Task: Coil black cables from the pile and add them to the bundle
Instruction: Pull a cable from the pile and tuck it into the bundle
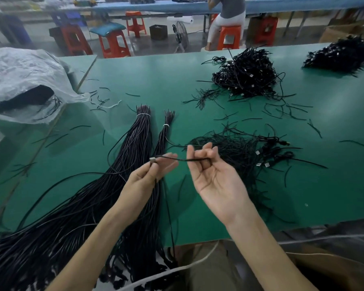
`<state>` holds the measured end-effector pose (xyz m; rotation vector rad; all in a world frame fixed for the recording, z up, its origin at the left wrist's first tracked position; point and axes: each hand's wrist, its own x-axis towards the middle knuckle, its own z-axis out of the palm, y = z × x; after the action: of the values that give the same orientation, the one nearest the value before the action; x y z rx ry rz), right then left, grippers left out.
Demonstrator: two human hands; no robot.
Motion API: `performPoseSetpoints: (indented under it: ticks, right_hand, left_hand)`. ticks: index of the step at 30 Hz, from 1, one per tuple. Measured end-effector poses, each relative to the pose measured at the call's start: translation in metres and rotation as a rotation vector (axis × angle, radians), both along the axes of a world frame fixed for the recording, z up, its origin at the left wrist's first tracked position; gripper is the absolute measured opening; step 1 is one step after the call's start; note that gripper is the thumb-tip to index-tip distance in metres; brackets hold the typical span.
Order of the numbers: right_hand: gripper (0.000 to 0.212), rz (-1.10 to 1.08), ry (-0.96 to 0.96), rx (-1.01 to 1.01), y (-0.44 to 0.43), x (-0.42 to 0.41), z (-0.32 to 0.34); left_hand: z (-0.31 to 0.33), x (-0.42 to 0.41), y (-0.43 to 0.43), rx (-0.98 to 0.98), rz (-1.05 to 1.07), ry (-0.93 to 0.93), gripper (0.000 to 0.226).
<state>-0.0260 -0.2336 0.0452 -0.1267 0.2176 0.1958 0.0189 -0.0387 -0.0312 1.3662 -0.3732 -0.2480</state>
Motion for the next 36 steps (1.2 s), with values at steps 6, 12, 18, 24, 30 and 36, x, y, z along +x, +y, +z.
performPoseSetpoints:
  ticks: [6,12,18,24,30,36]
  right_hand:
    - [0.045,0.125,0.185,-0.03,0.036,-0.018,-0.037]
    - [0.039,0.111,0.311,-0.083,0.028,-0.01,-0.064]
    - [0.04,0.121,0.238,-0.102,0.01,0.032,-0.042]
    - [0.045,0.106,0.056,-0.061,0.019,0.04,-0.019]
    - [0.047,0.128,0.024,0.143,0.044,0.01,-0.029]
    - [0.044,0.104,0.097,0.164,0.05,-0.006,-0.048]
  left_hand:
    - [0.029,-0.001,-0.017,-0.714,0.06,0.424,0.044]
    - [0.059,-0.02,0.005,-0.891,-0.273,0.495,0.033]
    - [0.052,-0.039,0.034,0.463,-0.397,-0.012,0.037]
    - [0.021,-0.044,0.027,0.57,-0.054,-0.041,0.032]
    - [0.018,-0.047,-0.007,-0.228,0.162,0.312,0.05]
    - [0.043,-0.033,-0.02,-0.672,0.173,0.501,0.05]
